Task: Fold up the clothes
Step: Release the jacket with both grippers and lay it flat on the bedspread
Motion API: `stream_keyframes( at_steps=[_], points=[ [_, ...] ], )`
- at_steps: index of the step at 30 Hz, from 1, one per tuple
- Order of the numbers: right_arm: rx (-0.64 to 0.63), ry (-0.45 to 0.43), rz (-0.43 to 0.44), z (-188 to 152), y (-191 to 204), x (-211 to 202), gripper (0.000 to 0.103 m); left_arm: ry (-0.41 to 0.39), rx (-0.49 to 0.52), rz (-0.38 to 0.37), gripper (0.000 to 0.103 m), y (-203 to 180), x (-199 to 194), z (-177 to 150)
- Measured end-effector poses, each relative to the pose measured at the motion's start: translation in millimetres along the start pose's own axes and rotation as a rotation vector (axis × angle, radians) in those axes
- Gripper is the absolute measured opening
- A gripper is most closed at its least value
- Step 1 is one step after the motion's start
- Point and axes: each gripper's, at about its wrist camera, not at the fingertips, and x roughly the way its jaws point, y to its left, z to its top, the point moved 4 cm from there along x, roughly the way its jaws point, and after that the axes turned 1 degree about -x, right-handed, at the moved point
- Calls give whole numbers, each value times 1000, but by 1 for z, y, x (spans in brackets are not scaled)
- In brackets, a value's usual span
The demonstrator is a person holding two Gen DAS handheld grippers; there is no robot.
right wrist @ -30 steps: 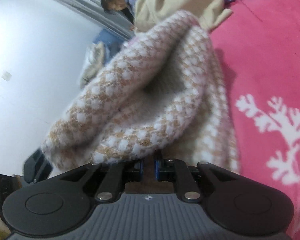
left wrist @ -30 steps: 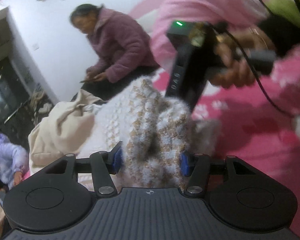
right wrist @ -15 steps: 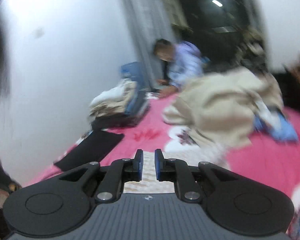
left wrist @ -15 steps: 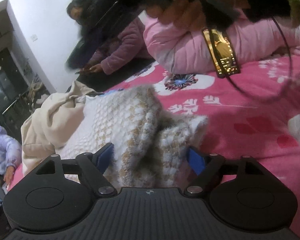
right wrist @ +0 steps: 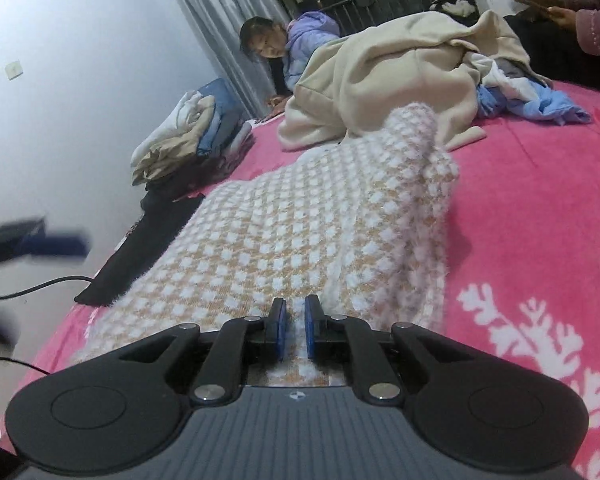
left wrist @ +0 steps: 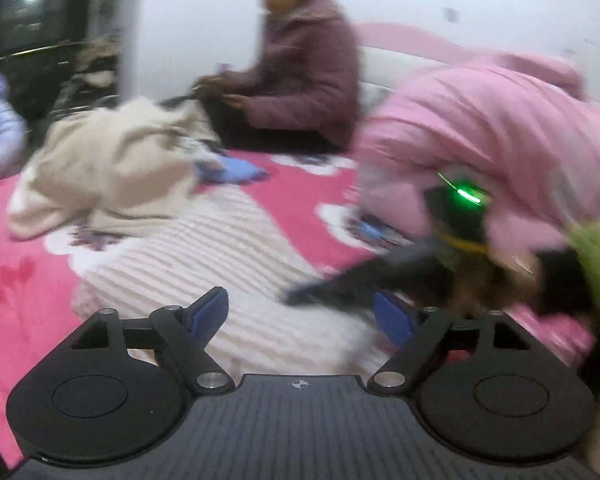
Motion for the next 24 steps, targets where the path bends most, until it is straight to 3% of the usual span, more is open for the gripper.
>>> stream_keyframes(
  at_steps=[3, 6, 9, 11, 14, 16, 19, 22, 24],
  points=[
    [36, -13, -12, 1, 0, -3, 9, -11, 15, 77, 83, 11, 23, 9],
    [35, -20, -17, 0, 2, -6, 9, 20, 33, 105, 83, 19, 51, 2],
    [54, -20, -5, -1, -2, -7, 9, 80, -42, 112, 83, 31, 66, -21],
    [78, -9, 16, 0, -4, -9, 9, 48, -111, 106, 84, 35, 61, -34],
    [86, 41, 13, 10, -4, -10, 9, 35, -134, 117, 84, 36, 56, -38],
    [-8, 17, -7, 35, 6, -15, 15, 31, -142, 127, 87, 37, 55, -37],
    [-180, -60, -77, 83, 24, -12, 14, 25, -139, 132, 88, 35, 54, -38],
    [-306, -111, -170, 123, 35, 18, 14, 13, -117, 140, 88, 31, 54, -40],
    [-299, -73, -241, 126, 17, 48, 14, 2, -92, 147, 88, 27, 53, -42]
  ],
)
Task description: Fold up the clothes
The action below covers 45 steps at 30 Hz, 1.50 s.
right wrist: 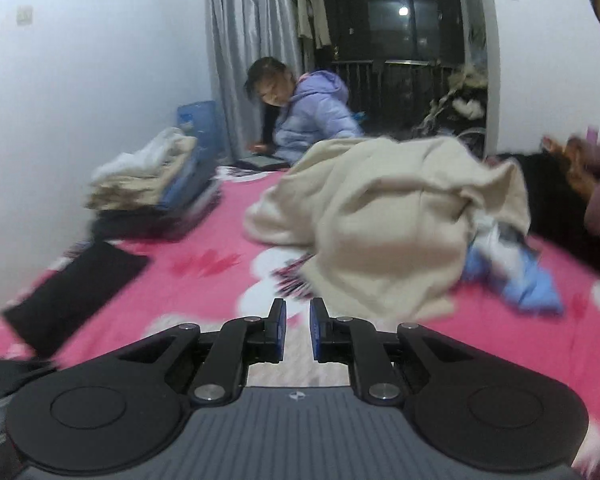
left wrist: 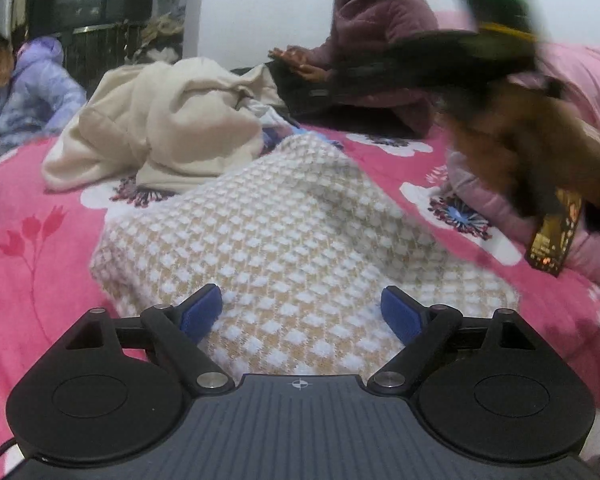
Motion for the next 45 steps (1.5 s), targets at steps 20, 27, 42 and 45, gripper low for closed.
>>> stream_keyframes(
  at_steps=[20, 27, 42, 45],
  points=[
    [87, 245, -119, -24, -38, 72, 14, -48, -7, 39, 91, -11, -6, -12],
    [-5, 241, 282, 36, 56, 53, 14, -71, -9, 52, 91, -12, -11, -16],
    [-27, 388, 386, 11, 102, 100, 10, -96, 3, 59, 91, -16, -14, -22],
    [-77, 477, 398, -24, 119, 127, 8, -91, -5, 62, 91, -14, -13, -22]
  ],
)
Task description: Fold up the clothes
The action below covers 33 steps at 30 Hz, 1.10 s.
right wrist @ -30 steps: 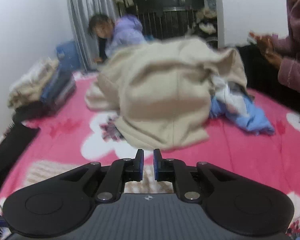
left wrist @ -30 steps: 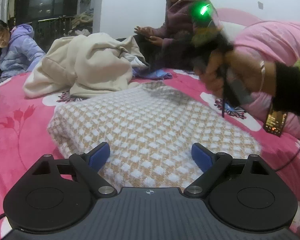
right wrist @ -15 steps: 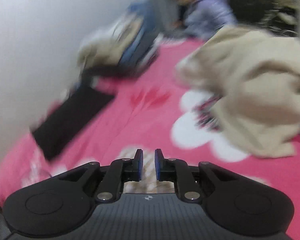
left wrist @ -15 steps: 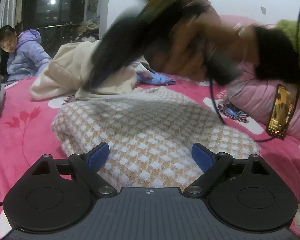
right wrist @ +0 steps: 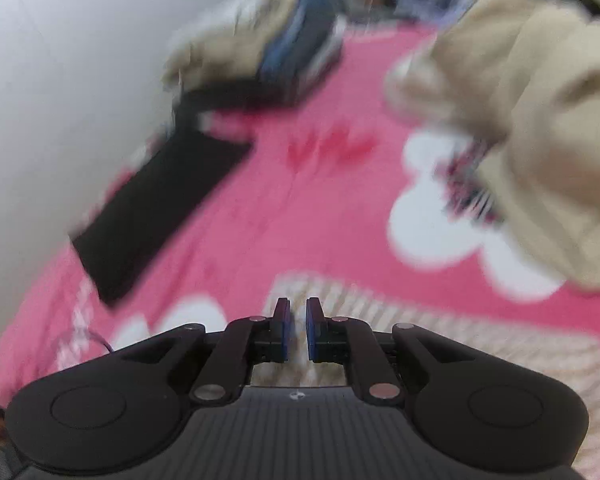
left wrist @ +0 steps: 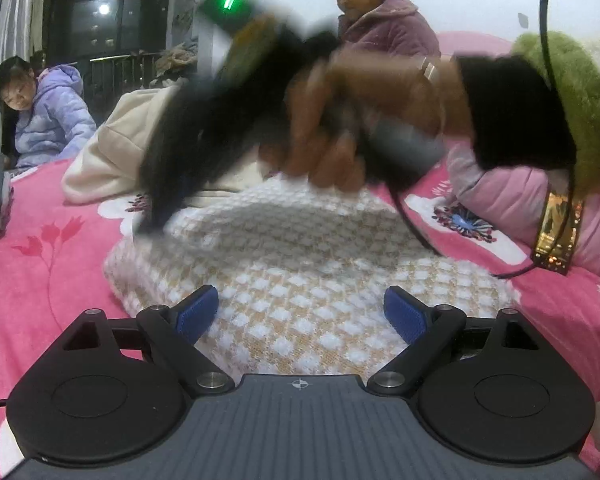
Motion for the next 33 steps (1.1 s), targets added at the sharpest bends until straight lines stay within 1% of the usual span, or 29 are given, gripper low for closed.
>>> stream_keyframes(
  at_steps=[1, 3, 8, 11, 13, 15, 16, 18, 20, 21, 22, 23, 24, 25, 26, 28, 31, 33],
  points=[
    [-6, -11, 5, -7, -1, 11, 8, 5, -10, 7, 91, 2, 1, 0],
    [11, -27, 12, -8, -2, 12, 7, 8, -21, 4, 91, 4, 0, 0],
    [-66, -45, -57, -8, 12, 12, 7, 12, -30, 9, 91, 5, 0, 0],
    [-63, -53, -68, -9, 13, 11, 8, 16, -25, 19, 91, 3, -1, 0],
    [-52, -76, -72, -10, 12, 8, 9, 20, -14, 17, 91, 3, -1, 1],
    [-17, -130, -79, -9, 9, -11, 18, 23, -1, 4, 91, 2, -2, 3],
    [15, -172, -80, -8, 6, -26, 24, 24, 15, 1, 92, 1, -2, 3],
    [57, -262, -94, -8, -6, -60, 24, 34, 20, 4, 92, 1, -2, 4],
    [77, -305, -182, -9, -28, -84, 24, 46, 2, 1, 92, 3, -2, 5],
    [99, -292, -245, -13, -44, -86, 24, 49, -2, 0, 92, 3, -2, 5],
    [129, -258, -316, -19, -63, -81, 24, 50, -1, 0, 92, 3, -1, 5],
    [158, -224, -387, -26, -82, -78, 18, 51, -3, 2, 92, 3, -1, 5],
    [175, -191, -427, -38, -100, -68, 15, 52, -5, 4, 92, 3, -1, 5],
    [177, -207, -422, -51, -112, -59, 14, 56, -11, 2, 92, 3, 0, 6],
    [174, -246, -410, -58, -116, -58, 13, 60, -16, 0, 92, 4, 1, 7],
    [164, -256, -435, -54, -109, -61, 14, 66, -18, -1, 94, 4, 2, 8],
    [103, -244, -472, -48, -97, -74, 15, 67, -13, 1, 94, 4, 0, 6],
    [120, -285, -472, -50, -91, -99, 16, 71, -17, 2, 94, 5, 1, 7]
  ],
)
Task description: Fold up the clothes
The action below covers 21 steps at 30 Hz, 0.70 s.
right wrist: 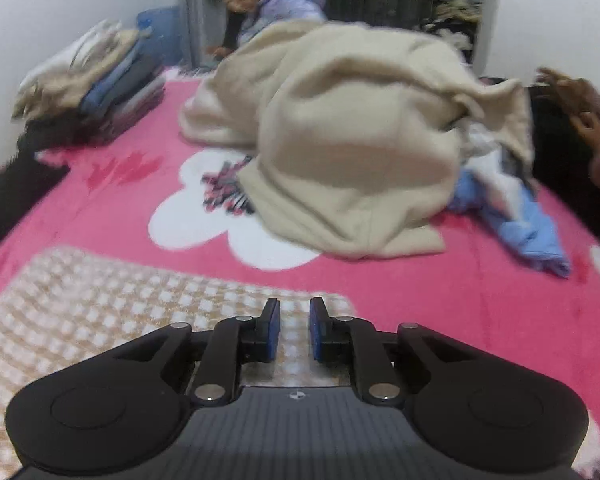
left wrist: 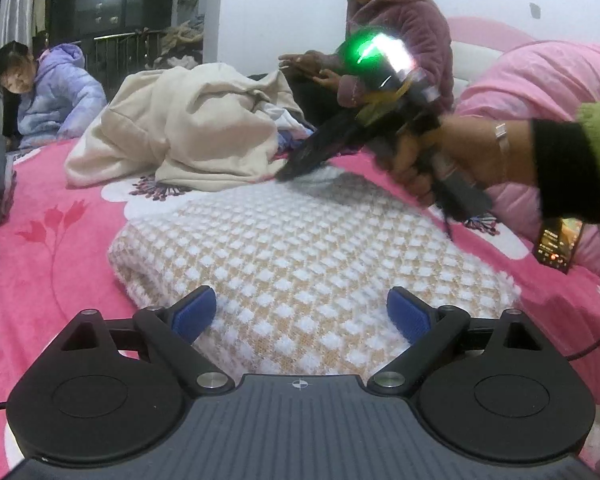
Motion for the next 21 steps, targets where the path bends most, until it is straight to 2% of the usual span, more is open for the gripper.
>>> stream_keyframes(
  at_steps=[2, 4, 6, 9, 12, 13, 16, 21],
  points=[
    [23, -59, 24, 0, -4, -36, 18, 1, -1, -1, 94, 1, 0, 0],
    [40, -80, 84, -6, -4, -71, 18, -2, -1, -10, 94, 2, 0, -1],
    [35, -56, 165, -25, 6, -101, 18, -3, -4, -18, 95, 2, 1, -1],
    [-43, -9, 237, -65, 32, -121, 18, -5, -7, -23, 95, 3, 1, -1],
    [-86, -24, 191, -109, 48, -112, 18, 6, -2, -31, 95, 2, 3, -2],
    [-56, -39, 183, -117, 49, -109, 18, 3, 7, -22, 95, 0, 3, -2],
    [85, -22, 202, -109, 42, -105, 18, 8, 1, -9, 95, -1, 3, 0],
    [71, -48, 173, -112, 45, -109, 18, 22, 9, 5, 95, -3, 1, 0]
  ],
)
